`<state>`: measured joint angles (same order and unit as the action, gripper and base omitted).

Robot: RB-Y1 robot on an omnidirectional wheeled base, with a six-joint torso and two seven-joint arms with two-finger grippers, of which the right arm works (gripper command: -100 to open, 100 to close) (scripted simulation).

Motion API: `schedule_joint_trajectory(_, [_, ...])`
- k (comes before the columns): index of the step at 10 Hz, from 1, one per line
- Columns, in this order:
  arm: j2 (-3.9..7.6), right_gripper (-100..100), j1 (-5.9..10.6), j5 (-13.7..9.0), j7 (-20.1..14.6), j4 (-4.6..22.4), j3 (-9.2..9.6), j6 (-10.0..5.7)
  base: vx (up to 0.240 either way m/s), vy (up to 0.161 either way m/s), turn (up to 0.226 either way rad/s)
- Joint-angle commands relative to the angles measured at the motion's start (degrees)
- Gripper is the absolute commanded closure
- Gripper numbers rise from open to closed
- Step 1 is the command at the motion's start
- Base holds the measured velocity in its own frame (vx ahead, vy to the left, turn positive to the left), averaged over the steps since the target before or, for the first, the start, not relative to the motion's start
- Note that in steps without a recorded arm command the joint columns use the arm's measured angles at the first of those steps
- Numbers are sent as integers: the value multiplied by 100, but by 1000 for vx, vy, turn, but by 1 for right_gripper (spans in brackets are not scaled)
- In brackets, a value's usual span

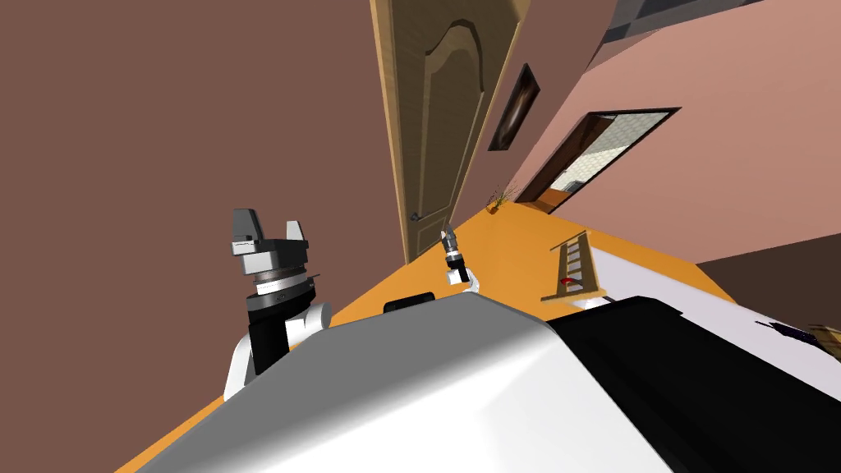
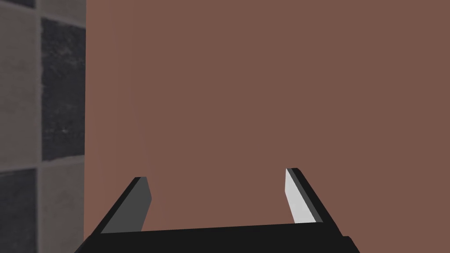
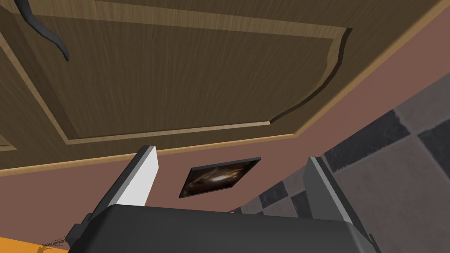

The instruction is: Pull the door open

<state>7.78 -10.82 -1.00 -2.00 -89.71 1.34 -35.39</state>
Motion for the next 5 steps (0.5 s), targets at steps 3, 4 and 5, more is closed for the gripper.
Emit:
schedule_joint_trajectory(3, [38, -100, 203, -18, -25, 449, 6, -31, 20, -54, 90])
schedule_joint_trajectory(4, [76, -100, 331, -34, -49, 670, 4, -55, 23, -67, 114])
schedule_joint_trajectory(5, [76, -100, 331, -34, -49, 721, 4, -55, 10, -57, 83])
